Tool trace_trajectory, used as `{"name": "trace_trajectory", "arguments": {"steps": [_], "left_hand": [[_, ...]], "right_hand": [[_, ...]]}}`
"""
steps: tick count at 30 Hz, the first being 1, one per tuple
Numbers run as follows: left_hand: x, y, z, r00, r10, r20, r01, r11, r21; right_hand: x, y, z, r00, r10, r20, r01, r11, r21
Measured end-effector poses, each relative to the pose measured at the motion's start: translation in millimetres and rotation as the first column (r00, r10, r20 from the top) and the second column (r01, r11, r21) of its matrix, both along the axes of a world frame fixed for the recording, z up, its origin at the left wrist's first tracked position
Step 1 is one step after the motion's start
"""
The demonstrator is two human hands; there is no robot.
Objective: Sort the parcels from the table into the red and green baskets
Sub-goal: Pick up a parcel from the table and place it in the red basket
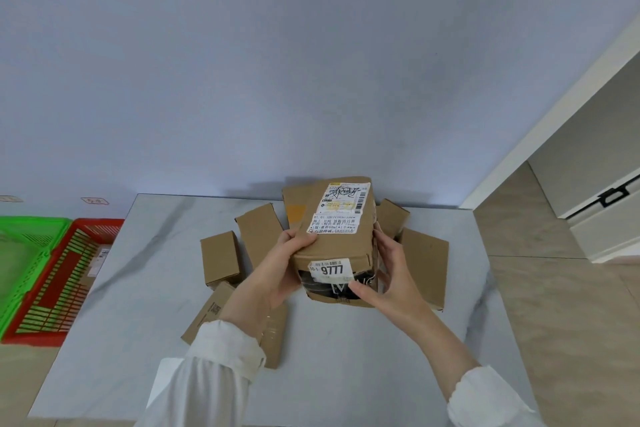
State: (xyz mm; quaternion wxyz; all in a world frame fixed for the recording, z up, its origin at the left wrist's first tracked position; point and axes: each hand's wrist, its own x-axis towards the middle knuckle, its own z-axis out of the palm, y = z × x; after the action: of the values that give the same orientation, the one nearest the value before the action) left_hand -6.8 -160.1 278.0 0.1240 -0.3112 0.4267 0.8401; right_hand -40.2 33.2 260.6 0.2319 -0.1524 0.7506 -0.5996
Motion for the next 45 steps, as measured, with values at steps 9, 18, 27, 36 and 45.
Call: {"name": "trace_trajectory", "arguments": {"steps": [9,18,27,36,45], "left_hand": [[19,4,-10,0.969,-0.031,-0.246,-0.032,0.968,-0.248],[38,1,-8,0.975,-0.001,-0.223,-0.043,0.981,-0.192],[108,-20,-19,0.923,0.332,-0.196,-0.366,0.914,-0.176],[239,-113,-10,0.765,0.611,-0.205,-0.644,0.731,-0.225],[423,-249,-14,0.597,0.774,-0.212,-0.801,0.558,-0.216]], "right_hand": [[-6,-13,12,0.928,-0.111,0.356,0.166,0.978,-0.127],[9,-20,14,0.943,-0.068,0.326,0.152,0.959,-0.240],[40,-74,1,0.913,0.149,0.380,-0.043,0.961,-0.275],[135,-208,4,0.815,0.416,0.404,-0.306,0.900,-0.310],[302,-376,-1,0.713,0.581,0.392,-0.525,0.814,-0.250]]}}
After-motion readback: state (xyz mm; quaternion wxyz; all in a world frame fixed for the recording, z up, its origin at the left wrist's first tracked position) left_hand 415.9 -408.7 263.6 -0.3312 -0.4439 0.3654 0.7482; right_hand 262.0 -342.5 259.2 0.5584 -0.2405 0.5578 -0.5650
